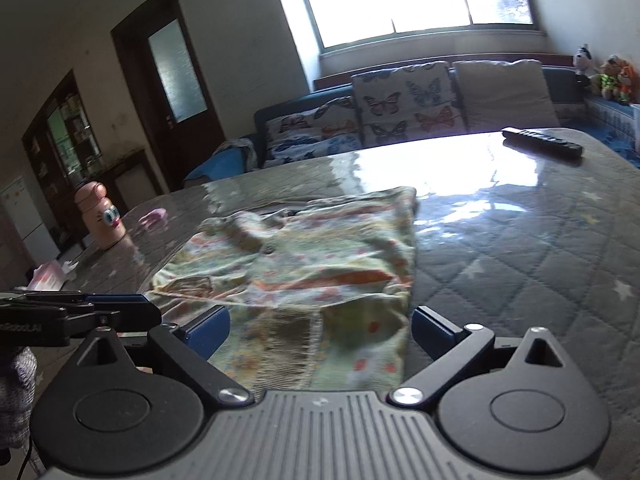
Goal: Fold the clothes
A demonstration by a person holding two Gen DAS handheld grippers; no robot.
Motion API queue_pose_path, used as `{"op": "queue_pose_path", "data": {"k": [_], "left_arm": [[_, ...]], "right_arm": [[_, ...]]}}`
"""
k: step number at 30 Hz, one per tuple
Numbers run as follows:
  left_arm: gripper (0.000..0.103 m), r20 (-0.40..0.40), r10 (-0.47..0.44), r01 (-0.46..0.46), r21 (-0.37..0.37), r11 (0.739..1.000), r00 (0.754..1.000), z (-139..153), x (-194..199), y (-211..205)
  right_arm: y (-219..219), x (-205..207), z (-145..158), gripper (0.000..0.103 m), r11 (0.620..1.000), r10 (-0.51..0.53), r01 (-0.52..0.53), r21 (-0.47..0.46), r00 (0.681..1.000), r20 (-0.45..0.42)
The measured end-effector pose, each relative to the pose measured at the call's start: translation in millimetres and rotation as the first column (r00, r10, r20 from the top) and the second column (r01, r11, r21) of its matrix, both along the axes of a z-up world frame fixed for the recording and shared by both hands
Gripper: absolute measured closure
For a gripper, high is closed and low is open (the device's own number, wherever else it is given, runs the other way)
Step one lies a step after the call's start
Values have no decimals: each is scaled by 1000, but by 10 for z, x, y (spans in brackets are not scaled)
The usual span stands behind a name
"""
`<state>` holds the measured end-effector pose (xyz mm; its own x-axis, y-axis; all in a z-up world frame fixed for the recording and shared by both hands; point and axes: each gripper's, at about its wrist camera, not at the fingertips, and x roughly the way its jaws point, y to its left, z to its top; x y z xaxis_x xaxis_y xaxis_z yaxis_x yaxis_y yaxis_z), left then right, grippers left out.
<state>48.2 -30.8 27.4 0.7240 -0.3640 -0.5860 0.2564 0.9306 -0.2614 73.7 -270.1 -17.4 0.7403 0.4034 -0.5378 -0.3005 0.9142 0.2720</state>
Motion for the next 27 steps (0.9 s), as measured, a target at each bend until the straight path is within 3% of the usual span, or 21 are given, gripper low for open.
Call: {"op": "queue_pose_path", "data": {"k": [6,12,18,27], "left_arm": [[54,-49,125,-125,16,992,991,-171,-38,452],[54,-86,180,-177,43,983,980,-318,-50,657],[55,-86,190,-184,76,980,978,-327,-2,683],[55,-27,135,-127,191,973,991,-218,276,403]], "right_arm": [[338,49,-7,4,995,97,-97,-10,995,-2],[566,116,-70,5,986,165,-166,-19,986,-22],[630,187,-241,4,981,185,-189,-48,980,-74],[651,225,-98,4,979,185,-188,-75,982,-38]]}}
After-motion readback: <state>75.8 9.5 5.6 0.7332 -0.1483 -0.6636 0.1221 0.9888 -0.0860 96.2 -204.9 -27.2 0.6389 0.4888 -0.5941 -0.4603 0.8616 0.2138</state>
